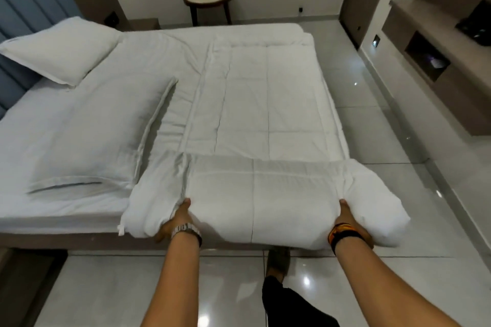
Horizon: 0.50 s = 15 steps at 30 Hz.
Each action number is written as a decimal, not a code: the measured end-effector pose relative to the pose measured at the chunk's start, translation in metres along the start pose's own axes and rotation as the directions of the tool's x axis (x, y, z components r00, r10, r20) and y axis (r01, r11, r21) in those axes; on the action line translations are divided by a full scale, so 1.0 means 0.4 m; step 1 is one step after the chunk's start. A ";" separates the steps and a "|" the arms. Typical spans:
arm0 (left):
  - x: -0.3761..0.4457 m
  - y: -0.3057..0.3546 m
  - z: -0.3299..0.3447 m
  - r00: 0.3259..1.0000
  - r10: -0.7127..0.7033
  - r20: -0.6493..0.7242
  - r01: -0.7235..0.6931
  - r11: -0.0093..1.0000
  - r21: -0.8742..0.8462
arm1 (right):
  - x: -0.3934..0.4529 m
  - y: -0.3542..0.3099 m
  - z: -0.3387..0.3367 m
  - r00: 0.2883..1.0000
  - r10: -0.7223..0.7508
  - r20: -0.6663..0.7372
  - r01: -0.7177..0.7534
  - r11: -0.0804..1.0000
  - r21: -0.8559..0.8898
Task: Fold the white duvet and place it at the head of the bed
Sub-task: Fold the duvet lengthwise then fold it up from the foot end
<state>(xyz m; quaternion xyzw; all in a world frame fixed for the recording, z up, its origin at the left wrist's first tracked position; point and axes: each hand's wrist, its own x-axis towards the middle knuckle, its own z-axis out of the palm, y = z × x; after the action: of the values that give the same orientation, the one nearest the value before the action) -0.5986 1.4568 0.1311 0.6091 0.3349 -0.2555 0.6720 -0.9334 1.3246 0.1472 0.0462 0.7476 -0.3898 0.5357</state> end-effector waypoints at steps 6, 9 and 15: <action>-0.081 0.168 0.313 0.936 0.217 0.278 -0.245 0.967 0.070 | -0.031 -0.212 0.255 0.902 -0.353 0.250 0.326 0.934 0.145; -0.054 0.188 0.486 0.828 0.291 0.479 -0.431 0.877 0.212 | 0.060 -0.292 0.386 0.883 -0.322 0.342 0.327 0.944 0.044; 0.126 0.006 0.641 0.791 0.275 0.546 -0.547 0.718 0.431 | 0.299 -0.192 0.536 0.946 0.049 0.319 0.004 0.987 -0.161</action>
<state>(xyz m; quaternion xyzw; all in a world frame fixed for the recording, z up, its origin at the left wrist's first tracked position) -0.5289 1.2066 0.1029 0.7656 -0.0679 -0.3145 0.5571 -0.8573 1.0944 0.0618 -0.0526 0.6783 -0.3249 0.6569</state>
